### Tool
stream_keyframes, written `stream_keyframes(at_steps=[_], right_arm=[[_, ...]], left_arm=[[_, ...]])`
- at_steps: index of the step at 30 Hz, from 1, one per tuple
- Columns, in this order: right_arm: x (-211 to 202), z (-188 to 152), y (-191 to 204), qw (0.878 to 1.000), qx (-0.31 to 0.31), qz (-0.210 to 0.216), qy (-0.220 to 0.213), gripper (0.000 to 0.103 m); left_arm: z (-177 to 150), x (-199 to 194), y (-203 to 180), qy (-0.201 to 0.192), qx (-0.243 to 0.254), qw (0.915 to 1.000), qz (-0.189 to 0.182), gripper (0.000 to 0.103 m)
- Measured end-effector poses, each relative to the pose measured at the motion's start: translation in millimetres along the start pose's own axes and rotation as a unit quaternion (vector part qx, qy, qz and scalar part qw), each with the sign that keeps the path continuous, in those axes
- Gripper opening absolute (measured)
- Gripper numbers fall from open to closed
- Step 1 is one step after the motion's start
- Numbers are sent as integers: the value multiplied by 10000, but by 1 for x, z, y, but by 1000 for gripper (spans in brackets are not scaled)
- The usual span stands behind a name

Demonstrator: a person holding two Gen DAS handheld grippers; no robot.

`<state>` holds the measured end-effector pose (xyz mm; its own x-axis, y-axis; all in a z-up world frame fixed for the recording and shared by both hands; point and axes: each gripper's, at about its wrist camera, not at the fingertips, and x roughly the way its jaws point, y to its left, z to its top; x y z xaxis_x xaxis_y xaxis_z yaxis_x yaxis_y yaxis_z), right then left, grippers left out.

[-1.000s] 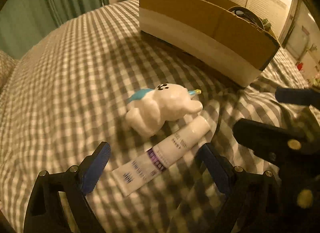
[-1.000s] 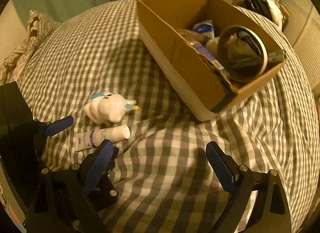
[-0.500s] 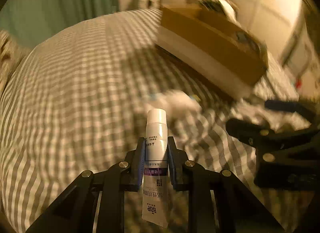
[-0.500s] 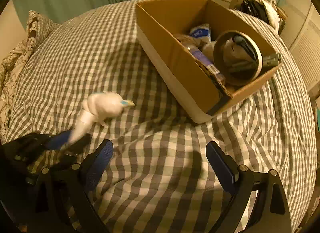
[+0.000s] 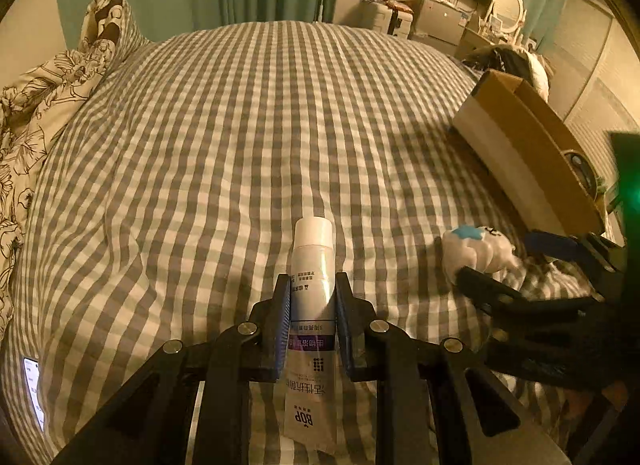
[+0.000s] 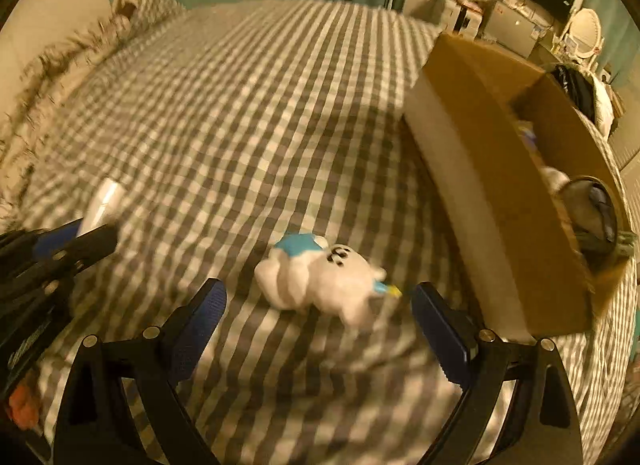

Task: Organize objects
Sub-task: 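Grasp the white toothpaste tube with left tool while right tool grasps white bear toy, then carry toothpaste tube and bear toy into the box and open both tools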

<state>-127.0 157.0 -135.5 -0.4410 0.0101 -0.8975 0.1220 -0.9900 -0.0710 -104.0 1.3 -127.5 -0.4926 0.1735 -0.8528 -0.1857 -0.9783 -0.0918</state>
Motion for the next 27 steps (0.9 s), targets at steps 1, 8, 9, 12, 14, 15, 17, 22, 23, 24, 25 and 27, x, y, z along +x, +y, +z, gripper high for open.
stream_keyframes(at_steps=[1, 8, 9, 12, 14, 15, 17, 22, 23, 24, 25, 27], right_arm=[[7, 2, 0, 10000, 17, 17, 81, 94], [23, 2, -8, 9993, 247, -31, 281, 79], [21, 1, -8, 9993, 257, -21, 255, 76], [13, -1, -4, 9997, 226, -18, 101, 64], [8, -3, -4, 9997, 222, -30, 28, 64], [5, -4, -5, 9997, 245, 3, -13, 64], [-2, -6, -8, 9994, 313, 82, -100, 63], [-35, -16, -14, 9976, 448, 264, -455, 63], [-45, -19, -15, 9969, 454, 311, -554, 63], [-56, -22, -17, 9962, 453, 366, -650, 63], [-66, -24, -19, 9953, 460, 408, -748, 63], [-89, -25, -22, 9933, 469, 404, -976, 63]], left_arm=[[-1, -1, 0, 16, 13, 10000, 14, 20], [-4, 7, -3, 105, 47, 9999, 36, 20], [-4, 5, -3, 95, 45, 9999, 45, 20], [-4, -4, -5, 37, 47, 10000, 56, 20], [-5, -13, -6, -24, 59, 9999, 84, 20], [-5, -15, -7, -46, 55, 9999, 89, 20], [-6, -25, -7, -113, 25, 9999, 115, 20], [-5, -54, -11, -320, 6, 9993, 173, 20], [-4, -61, -12, -380, 10, 9991, 181, 20], [-2, -67, -14, -437, 19, 9989, 184, 20], [1, -75, -17, -524, 43, 9984, 182, 20], [7, -90, -24, -675, 103, 9975, 183, 20]])
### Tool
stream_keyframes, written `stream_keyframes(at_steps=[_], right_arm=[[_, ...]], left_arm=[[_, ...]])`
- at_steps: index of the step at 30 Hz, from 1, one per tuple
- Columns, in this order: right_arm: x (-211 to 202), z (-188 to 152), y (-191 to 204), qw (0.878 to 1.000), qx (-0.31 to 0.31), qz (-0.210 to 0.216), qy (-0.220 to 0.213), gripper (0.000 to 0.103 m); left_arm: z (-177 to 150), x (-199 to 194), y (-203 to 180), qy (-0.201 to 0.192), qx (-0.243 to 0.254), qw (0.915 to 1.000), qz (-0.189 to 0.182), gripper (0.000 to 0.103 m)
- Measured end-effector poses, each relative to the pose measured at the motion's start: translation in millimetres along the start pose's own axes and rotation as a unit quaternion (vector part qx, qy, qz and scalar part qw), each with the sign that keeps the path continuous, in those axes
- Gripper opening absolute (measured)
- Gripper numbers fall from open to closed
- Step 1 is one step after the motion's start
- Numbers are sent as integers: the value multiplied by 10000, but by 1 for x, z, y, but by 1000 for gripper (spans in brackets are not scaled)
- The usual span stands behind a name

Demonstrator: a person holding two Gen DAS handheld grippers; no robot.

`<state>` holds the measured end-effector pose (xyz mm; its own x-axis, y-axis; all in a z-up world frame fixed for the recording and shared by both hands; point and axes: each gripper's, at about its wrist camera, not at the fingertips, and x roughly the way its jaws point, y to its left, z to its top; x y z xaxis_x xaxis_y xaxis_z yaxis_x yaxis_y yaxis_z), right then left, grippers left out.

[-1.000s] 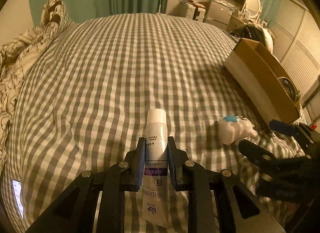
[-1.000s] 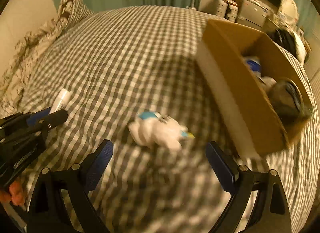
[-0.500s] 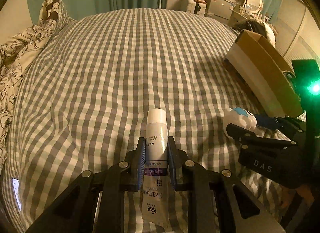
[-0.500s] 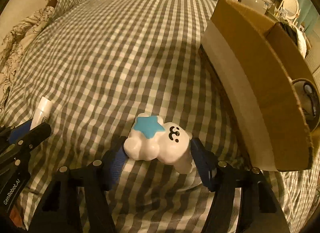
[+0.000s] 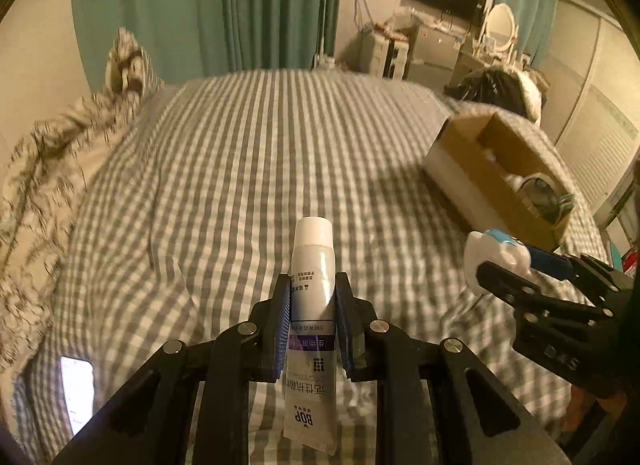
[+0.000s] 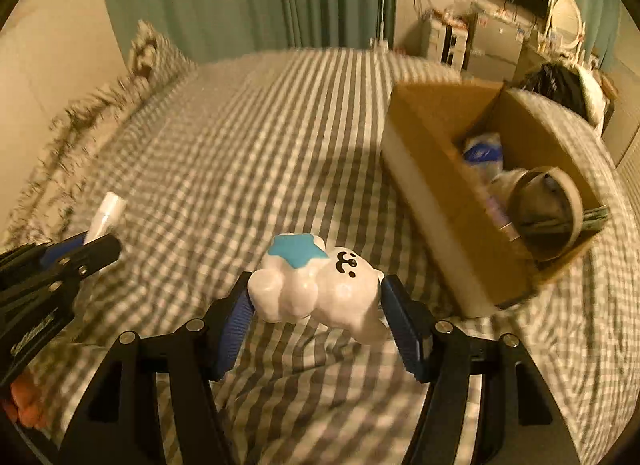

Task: Organize objects
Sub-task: 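Carry toothpaste tube and bear toy into the box and open both tools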

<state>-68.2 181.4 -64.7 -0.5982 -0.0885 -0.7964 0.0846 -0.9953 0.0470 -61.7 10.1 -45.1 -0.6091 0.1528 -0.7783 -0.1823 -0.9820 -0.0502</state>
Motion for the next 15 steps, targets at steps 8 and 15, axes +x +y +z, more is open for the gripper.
stream_keyframes(at_steps=[8, 15], right_arm=[[-95, 37, -31, 9950, 84, -53, -990, 63], [-126, 76, -104, 9881, 466, -313, -1431, 63]], left_arm=[[55, -49, -62, -653, 503, 9960, -355, 20], [106, -38, -136, -771, 959, 9883, -899, 20]])
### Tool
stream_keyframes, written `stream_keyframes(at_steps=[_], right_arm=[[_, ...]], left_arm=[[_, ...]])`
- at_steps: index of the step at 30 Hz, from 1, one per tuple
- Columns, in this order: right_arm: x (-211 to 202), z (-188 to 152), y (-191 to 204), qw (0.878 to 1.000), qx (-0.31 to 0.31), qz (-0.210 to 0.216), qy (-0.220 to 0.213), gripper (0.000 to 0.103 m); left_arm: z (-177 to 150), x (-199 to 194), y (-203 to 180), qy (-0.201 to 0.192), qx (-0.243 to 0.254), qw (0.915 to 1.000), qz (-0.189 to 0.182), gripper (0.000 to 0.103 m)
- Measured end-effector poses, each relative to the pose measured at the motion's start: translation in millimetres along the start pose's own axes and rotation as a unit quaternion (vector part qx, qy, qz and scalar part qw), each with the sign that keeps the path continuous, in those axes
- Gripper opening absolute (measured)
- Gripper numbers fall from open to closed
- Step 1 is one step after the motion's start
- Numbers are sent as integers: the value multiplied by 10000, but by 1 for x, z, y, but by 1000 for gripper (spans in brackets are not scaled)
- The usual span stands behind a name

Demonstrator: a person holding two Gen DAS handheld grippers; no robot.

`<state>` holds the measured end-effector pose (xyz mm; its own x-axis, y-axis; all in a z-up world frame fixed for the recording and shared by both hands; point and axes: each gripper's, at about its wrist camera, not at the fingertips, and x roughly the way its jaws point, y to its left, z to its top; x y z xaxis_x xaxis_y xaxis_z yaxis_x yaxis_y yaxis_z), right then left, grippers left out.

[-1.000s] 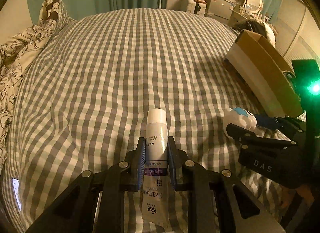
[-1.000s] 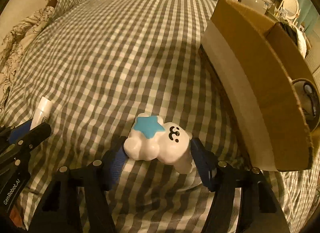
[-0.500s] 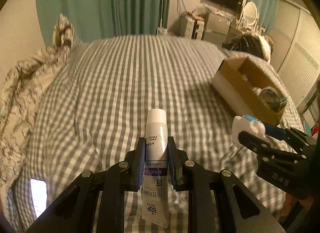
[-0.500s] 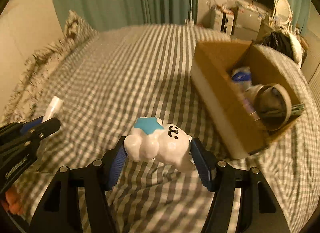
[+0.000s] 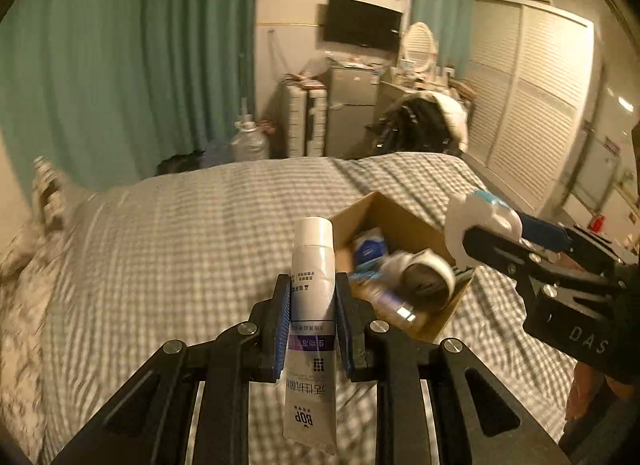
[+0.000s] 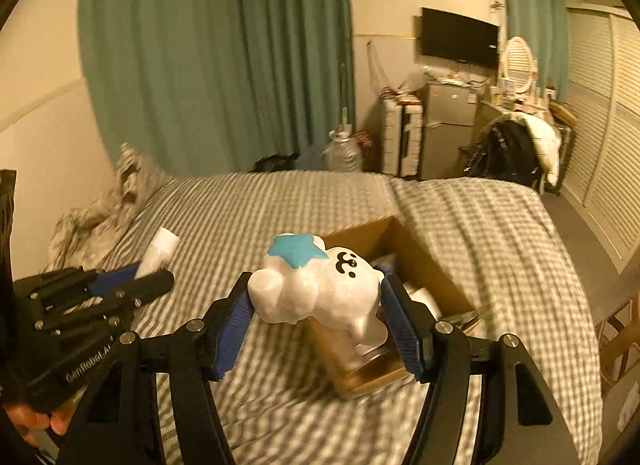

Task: Organize objects
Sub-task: 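Carry toothpaste tube and bear toy into the box and open both tools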

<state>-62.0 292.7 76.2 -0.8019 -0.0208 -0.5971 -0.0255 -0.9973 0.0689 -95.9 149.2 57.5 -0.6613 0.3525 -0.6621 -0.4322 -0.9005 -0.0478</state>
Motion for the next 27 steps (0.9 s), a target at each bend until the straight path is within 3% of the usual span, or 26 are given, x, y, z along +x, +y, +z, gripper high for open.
stream_keyframes(at_steps=[6, 15, 19, 21, 22, 23, 27], right_arm=[[36, 16, -56, 9994, 339, -75, 41, 63], [118, 19, -95, 9969, 688, 98, 380, 64], [127, 13, -105, 9953, 879, 238, 333, 66], [121, 12, -108, 9951, 950, 185, 203, 73], [116, 13, -108, 9951, 963, 139, 163, 74], [107, 16, -109, 9953, 957, 78, 98, 75], [69, 28, -105, 9957, 911, -114, -146, 77]], left_arm=[[27, 72, -35, 303, 160, 9987, -381, 20], [32, 169, -47, 798, 176, 9953, -520, 20], [34, 179, -49, 783, 205, 9949, -602, 27], [35, 174, -48, 707, 226, 9955, -586, 41], [35, 168, -47, 655, 234, 9962, -530, 55], [37, 162, -46, 577, 238, 9970, -451, 61], [49, 126, -40, 378, 195, 9985, -357, 63]])
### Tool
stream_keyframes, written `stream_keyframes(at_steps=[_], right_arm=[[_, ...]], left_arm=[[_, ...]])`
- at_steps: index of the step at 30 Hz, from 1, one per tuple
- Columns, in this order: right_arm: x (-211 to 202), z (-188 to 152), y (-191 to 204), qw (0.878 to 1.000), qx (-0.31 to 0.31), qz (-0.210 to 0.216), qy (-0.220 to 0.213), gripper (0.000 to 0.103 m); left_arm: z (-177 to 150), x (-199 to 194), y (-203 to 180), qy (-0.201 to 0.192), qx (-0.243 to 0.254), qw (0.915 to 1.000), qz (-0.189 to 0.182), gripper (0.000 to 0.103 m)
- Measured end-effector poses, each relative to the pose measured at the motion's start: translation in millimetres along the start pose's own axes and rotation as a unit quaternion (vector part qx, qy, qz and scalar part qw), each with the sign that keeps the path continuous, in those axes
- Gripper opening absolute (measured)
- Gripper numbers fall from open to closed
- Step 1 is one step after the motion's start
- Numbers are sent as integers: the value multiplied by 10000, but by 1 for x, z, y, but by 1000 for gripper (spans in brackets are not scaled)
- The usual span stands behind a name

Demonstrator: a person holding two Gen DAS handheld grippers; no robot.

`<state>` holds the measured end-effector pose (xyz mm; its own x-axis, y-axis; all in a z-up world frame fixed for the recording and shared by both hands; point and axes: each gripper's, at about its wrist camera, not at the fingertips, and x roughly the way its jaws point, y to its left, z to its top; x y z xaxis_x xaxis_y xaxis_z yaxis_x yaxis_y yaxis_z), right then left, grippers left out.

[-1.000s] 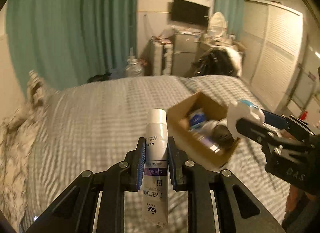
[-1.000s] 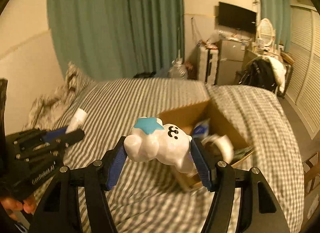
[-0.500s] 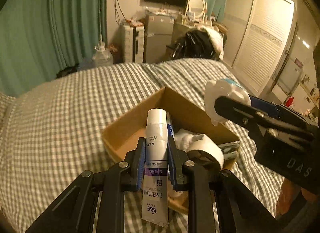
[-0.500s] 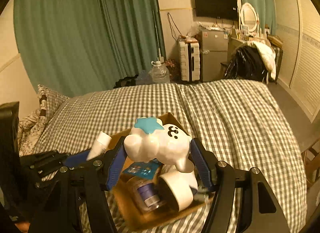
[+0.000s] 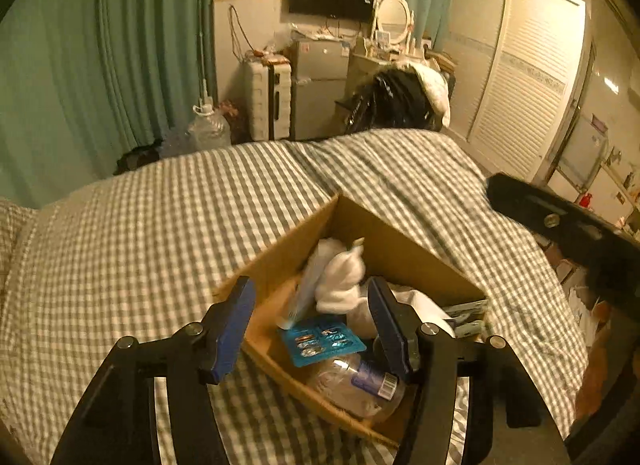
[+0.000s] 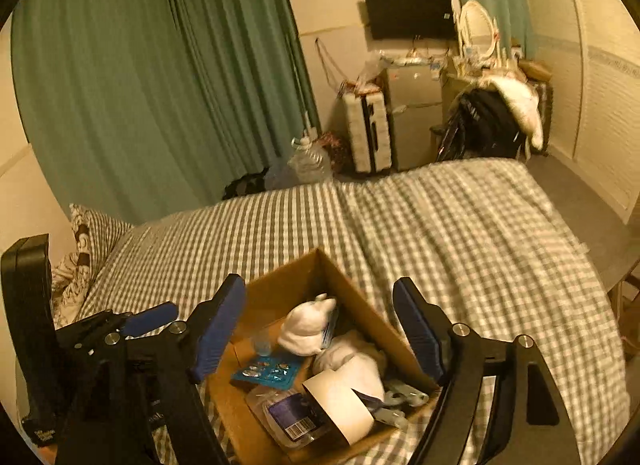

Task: Organize objects

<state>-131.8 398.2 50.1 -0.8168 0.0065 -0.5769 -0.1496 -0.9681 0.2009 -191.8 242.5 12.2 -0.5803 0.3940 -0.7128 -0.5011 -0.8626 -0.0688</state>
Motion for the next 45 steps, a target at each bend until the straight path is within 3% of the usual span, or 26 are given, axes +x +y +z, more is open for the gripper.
stream_keyframes(at_steps=[4, 9, 11, 17, 22, 27, 32, 36, 45], right_arm=[[-55, 14, 15, 9992, -149, -120, -348, 83], [-120, 24, 40, 9963, -434, -274, -693, 90], [-143, 24, 50, 9949, -524, -284, -813, 95], [-194, 13, 72, 9905, -678, -330, -1152, 102], [-214, -9, 83, 9864, -798, -442, -1365, 103], [-208, -40, 89, 9808, -1014, -532, -1581, 103], [-162, -75, 78, 9826, -890, -488, -1553, 103], [-113, -91, 69, 9854, -906, -683, -1266, 103], [-61, -106, 54, 9931, -836, -572, -583, 103]], left_arm=[[4, -56, 6, -438, -112, 9989, 129, 83], [5, -131, 9, -992, -79, 9944, 363, 92], [3, -156, 10, -1225, -64, 9910, 545, 102], [-18, -226, 20, -1754, -128, 9808, 845, 103], [-41, -255, 29, -2030, -248, 9731, 1058, 103], [-70, -248, 40, -2168, -614, 9661, 1261, 103], [-106, -205, 46, -2037, -719, 9611, 1721, 103], [-129, -166, 49, -1768, -607, 9608, 2047, 103], [-135, -133, 46, -1521, -634, 9644, 2069, 103]])
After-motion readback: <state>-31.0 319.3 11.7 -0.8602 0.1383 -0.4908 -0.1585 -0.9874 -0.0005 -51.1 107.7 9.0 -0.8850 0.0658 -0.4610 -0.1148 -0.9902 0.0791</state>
